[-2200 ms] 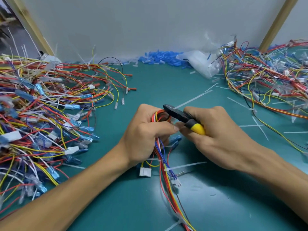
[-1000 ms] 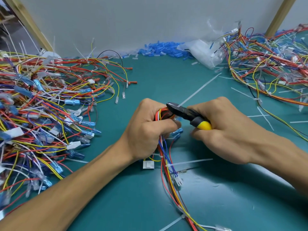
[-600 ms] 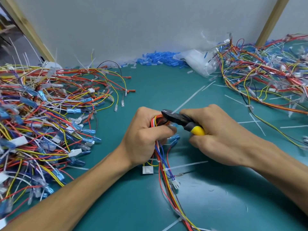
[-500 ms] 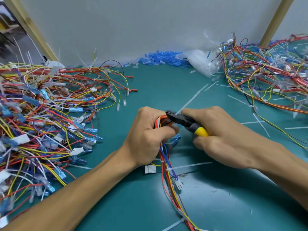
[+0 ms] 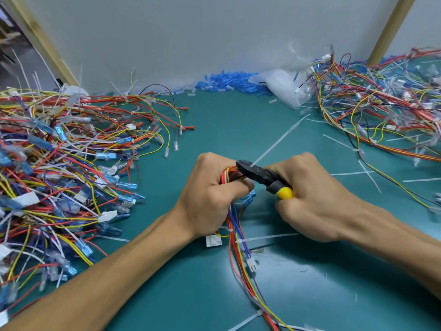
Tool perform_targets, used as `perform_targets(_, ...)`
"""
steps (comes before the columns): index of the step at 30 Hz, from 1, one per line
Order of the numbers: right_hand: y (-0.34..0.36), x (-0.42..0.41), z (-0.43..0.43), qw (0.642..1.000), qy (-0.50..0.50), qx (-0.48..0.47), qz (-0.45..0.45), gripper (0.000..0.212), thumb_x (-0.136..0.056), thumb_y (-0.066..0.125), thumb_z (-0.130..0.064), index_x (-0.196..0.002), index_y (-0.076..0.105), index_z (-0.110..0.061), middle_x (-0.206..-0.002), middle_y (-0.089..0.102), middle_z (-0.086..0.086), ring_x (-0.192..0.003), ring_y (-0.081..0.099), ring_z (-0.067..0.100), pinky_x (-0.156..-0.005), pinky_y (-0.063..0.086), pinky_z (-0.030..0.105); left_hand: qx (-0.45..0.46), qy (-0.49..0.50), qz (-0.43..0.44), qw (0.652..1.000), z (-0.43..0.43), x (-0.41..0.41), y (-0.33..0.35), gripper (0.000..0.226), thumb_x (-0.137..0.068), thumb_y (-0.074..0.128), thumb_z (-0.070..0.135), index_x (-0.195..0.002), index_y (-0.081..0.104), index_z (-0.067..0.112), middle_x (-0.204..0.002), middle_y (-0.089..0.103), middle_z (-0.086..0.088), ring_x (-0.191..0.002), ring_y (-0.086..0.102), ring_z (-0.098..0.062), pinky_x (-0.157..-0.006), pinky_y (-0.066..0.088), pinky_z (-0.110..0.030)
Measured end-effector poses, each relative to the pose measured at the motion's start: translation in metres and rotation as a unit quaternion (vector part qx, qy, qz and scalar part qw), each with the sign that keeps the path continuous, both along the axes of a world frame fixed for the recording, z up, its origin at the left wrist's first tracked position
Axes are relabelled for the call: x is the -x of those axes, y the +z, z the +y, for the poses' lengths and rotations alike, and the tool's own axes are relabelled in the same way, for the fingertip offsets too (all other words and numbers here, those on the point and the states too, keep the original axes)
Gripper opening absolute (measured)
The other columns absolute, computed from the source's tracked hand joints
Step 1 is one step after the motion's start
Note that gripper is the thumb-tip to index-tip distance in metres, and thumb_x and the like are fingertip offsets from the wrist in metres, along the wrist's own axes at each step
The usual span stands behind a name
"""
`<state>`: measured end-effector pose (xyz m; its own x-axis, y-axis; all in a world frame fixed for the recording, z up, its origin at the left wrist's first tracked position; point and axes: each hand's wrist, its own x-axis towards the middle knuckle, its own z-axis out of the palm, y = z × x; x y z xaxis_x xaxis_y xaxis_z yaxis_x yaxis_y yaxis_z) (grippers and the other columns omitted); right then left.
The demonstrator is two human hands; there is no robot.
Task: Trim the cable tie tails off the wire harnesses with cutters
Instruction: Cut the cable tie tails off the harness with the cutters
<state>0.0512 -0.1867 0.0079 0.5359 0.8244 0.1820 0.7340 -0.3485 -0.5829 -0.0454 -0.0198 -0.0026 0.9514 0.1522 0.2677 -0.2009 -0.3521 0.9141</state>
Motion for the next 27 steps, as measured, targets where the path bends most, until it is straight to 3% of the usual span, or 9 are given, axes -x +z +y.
perform_targets(3,0.001,0.001,0.001,1.0,0.009,-0.012,-0.006,0.018,-0.056,0.039,-0.011,-0.073,0.033,-0.015,-0.067,0.022,0.01,-0.06,0.015,0.015,-0.05,0.015,0.041,0.004,-0.003,-0.004,1.0,0.001,-0.002,-0.001,0.039,-0.079,0.06,0.005,-0.055,0.03,0.009,-0.054,0.021,-0.009,-0.054,0.017,-0.023,-0.051,0.015,-0.038)
perform_targets(19,0.002,0.002,0.004,0.999,0.018,-0.036,-0.028,0.017,-0.055,0.039,-0.01,-0.062,0.025,-0.016,-0.068,0.02,0.011,-0.064,0.014,0.017,-0.051,0.013,0.039,0.019,-0.011,-0.015,1.0,0.001,-0.002,-0.003,0.04,-0.081,0.06,0.002,-0.056,0.029,0.006,-0.053,0.021,-0.011,-0.053,0.017,-0.022,-0.05,0.016,-0.035)
perform_targets(27,0.006,0.001,0.002,0.997,0.007,-0.009,-0.081,0.009,-0.056,0.04,-0.013,-0.061,0.034,-0.018,-0.064,0.028,0.019,-0.066,0.027,0.039,-0.049,0.021,0.04,0.025,-0.014,-0.032,0.999,0.004,-0.003,-0.009,0.04,-0.083,0.064,0.013,-0.057,0.035,0.001,-0.053,0.025,-0.005,-0.051,0.02,-0.023,-0.049,0.018,-0.036)
